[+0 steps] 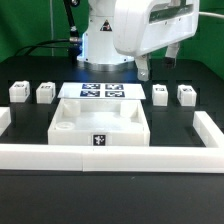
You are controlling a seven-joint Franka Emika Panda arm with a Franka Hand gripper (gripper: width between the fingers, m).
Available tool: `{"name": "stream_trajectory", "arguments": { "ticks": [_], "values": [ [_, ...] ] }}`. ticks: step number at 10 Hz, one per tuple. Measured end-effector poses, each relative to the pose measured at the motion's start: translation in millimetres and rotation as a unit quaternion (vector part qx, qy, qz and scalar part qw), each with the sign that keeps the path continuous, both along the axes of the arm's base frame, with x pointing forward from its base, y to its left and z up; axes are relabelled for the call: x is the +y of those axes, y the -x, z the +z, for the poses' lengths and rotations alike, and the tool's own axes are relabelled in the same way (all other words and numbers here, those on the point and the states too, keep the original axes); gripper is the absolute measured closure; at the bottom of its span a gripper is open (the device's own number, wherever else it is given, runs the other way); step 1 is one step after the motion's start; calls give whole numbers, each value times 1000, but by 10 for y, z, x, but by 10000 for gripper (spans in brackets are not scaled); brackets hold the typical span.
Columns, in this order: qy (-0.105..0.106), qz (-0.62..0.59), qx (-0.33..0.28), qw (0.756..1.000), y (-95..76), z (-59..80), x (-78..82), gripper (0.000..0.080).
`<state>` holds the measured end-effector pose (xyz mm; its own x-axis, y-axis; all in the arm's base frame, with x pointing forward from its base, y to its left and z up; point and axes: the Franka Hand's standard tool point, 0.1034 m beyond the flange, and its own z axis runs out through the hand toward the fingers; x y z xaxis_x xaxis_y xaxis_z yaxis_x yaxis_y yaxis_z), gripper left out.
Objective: Assemble square table
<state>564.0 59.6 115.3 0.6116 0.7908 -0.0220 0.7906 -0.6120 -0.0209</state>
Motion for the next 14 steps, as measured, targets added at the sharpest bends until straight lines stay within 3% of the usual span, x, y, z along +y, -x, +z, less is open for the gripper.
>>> {"name": "stream_trajectory", "arguments": {
  "ticks": [12,13,14],
  "values": [
    [0,0,1,1000,3,-6,0,150],
    [0,8,0,1000,22,-11,-22,150],
    [-1,73,-3,997,192,-39,-157,150]
  ]
}}
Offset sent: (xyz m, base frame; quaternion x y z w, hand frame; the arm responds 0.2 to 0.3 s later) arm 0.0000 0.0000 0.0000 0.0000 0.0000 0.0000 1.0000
